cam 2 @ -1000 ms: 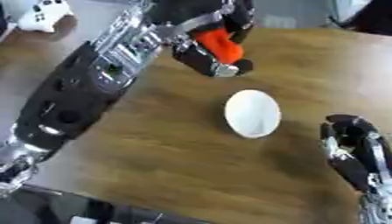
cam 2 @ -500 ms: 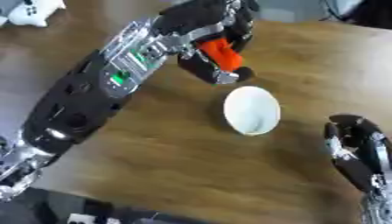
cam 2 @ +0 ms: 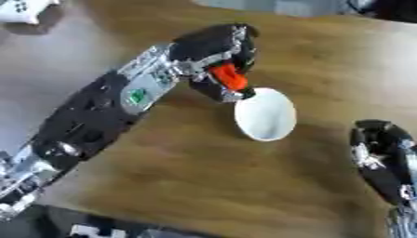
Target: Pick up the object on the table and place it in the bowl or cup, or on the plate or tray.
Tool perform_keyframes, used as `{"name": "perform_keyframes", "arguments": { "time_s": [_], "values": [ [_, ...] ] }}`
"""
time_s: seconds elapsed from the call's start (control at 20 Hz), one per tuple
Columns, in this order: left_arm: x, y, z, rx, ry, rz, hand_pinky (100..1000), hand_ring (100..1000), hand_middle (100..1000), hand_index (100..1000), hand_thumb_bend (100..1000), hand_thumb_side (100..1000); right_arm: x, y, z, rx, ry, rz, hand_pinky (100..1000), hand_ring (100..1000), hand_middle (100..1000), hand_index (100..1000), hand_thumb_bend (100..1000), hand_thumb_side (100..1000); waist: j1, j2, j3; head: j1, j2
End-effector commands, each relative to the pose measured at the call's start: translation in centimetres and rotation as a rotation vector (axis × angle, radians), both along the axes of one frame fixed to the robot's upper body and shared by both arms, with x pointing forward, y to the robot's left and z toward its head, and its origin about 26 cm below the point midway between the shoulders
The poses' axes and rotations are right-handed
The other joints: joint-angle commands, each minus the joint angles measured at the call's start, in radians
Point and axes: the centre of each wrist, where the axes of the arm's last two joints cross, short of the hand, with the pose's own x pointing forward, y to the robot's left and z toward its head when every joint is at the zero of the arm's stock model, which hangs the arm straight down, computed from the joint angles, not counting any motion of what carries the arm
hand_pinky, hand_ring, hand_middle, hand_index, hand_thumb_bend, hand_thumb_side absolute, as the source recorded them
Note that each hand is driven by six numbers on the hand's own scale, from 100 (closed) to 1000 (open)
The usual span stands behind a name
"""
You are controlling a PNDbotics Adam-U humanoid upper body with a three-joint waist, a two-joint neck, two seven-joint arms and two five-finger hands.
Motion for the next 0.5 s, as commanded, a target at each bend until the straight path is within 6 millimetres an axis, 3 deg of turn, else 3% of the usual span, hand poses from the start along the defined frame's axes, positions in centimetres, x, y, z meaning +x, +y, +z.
{"name": "perform_keyframes", "arguments": {
  "time_s": [0.05, 0.5],
  "values": [
    [0.6, 0.0, 0.1, 0.037, -0.032, -0.005, 878, 203, 178, 250, 314, 100, 0.3, -0.4, 1.1, -0.01, -0.035, 0.004, 134, 369, 433, 667, 292, 298, 0.004, -0.011, -0.004, 0.011, -0.011],
    [1.7, -0.6, -0.5, 0.161, -0.049, -0.058, 914, 203, 177, 256, 313, 100, 0.2, -0.5, 1.0, -0.02, -0.028, 0.011, 135, 369, 433, 668, 288, 297, 0.016, -0.016, -0.009, 0.009, -0.001]
  ]
}}
